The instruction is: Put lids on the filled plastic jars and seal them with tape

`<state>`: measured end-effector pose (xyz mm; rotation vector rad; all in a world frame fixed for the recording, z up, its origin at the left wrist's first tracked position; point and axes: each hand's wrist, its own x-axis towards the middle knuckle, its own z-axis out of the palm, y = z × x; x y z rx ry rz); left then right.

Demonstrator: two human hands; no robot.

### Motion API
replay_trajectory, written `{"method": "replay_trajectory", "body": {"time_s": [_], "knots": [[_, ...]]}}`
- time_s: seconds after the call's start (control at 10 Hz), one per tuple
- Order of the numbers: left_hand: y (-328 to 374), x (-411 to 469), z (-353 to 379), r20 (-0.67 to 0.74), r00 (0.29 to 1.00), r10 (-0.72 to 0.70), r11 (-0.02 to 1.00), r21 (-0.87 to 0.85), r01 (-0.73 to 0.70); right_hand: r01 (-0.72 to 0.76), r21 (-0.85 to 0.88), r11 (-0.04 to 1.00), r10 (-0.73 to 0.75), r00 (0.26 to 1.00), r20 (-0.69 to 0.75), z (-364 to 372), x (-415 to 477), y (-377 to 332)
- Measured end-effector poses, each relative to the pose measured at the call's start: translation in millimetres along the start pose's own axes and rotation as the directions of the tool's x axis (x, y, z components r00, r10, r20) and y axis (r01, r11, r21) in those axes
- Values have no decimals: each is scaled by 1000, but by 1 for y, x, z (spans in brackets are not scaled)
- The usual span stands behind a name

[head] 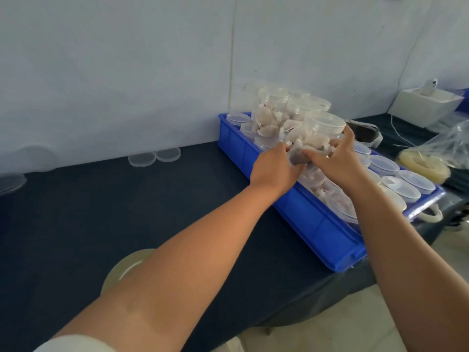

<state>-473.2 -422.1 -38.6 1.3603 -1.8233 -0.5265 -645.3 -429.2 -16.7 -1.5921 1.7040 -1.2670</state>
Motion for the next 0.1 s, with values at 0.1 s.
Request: {"method": "replay_trajectory", "body": {"time_s": [0.1], "knots": [[-14,-11,-15,-77,997,20,998,-52,-24,-28,-11,1000,27,998,-56,-4,-3,0]]}}
